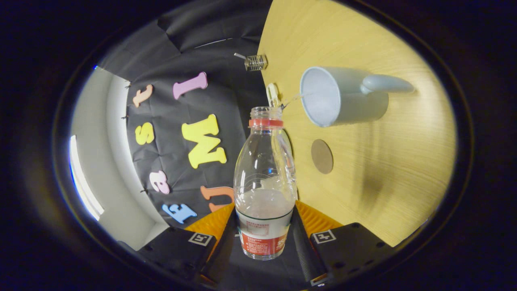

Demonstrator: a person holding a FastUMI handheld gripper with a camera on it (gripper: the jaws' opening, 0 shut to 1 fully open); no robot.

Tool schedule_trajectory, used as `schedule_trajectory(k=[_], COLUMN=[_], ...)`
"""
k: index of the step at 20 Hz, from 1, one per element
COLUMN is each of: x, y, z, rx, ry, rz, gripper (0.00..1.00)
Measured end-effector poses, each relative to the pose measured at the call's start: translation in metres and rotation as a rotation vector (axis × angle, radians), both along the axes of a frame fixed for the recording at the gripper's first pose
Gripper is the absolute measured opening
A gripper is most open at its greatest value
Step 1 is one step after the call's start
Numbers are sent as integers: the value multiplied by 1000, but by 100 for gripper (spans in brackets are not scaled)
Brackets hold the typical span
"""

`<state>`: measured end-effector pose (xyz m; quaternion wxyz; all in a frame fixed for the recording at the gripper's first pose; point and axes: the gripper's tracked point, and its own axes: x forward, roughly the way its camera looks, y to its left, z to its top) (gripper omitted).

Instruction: Take the bottle from table, then pour the juice into the cup, finally place the bottle on the coaster

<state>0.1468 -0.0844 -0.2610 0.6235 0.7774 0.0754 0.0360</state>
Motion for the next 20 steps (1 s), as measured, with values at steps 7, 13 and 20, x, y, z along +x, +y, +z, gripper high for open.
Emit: schedule_trajectory(k=[7, 13, 20], x=[2, 3, 0], y=[-1, -1, -8], z=[3, 19, 35], rx=[48, 105, 158], ry=[1, -15, -37], rz=[8, 8, -1], gripper=[75, 75, 75])
